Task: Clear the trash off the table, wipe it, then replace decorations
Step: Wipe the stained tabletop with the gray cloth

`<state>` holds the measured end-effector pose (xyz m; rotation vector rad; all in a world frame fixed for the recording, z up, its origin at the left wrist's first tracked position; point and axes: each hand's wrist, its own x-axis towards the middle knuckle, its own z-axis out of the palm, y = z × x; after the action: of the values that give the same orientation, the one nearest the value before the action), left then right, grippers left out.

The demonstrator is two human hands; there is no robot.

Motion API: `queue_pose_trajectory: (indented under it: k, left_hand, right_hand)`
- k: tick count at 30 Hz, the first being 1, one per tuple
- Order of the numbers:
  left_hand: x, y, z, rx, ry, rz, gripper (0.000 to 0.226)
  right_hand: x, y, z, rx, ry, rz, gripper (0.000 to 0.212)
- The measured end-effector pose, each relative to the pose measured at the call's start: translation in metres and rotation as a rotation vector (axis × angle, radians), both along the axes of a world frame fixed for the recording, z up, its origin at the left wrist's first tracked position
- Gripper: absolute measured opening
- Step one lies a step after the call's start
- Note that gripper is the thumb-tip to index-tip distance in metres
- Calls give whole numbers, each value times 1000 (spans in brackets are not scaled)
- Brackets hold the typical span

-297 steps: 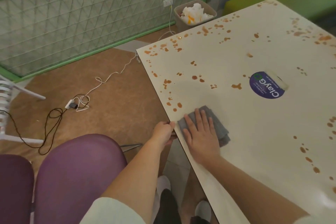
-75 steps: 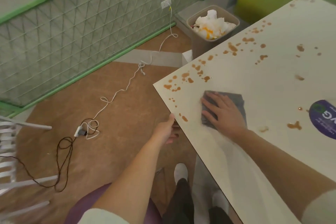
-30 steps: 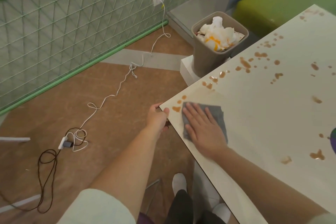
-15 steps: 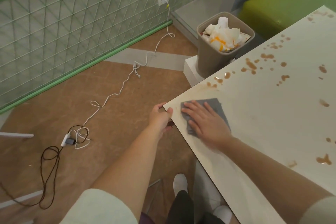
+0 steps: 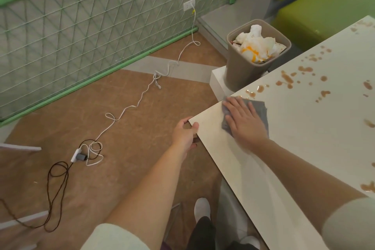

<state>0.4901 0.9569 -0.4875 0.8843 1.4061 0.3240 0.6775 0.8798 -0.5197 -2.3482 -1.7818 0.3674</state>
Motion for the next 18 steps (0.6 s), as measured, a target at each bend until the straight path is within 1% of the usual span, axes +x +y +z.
queue_pose_trajectory:
  k: [1,2,3,4,6,8,10,12,14,15,16,18]
  left_hand:
    - [0,-1,1,10,0,12,18]
    - [0,0,2,15,10,17,22]
    - [1,1,3,15,24,19,28]
    - [1,3,3,11,35,20,32]
    - [-1,6,2,14,44,18,34]
    - [-4,8,3,30,42,-10,31]
    - [-6,9,2,38,35,-37,30]
    - [-6,11,0,43,39,-54,30]
    - [-7,13,0,38,31,-31,30]
    - [-6,15,-2,35,26,-16,29]
    - [-6,16,-3,31,28,-3,26]
    - [-3,19,-5,43,69,-7,22]
  right_hand:
    - [-6,10,0,6,-6,-63,59]
    - [-20,17,0,20,-3,-89,60]
    - [-38,19,0,34,3,-64,59]
    - [-58,15,0,43,12,-1,57]
    - [-83,-3,-3,47,1,154,54]
    - [-76,-17,1,24,35,232,52]
    - [-53,-15,-1,33,16,213,52]
    - [-34,-2,-3,9,-19,95,53]
    - [-41,14,-3,19,-24,-28,54]
    - [-54,18,-2,32,-13,-53,55]
    - [-69,17,-1,48,8,-23,55]
    - [-91,0,-3,66,15,139,53]
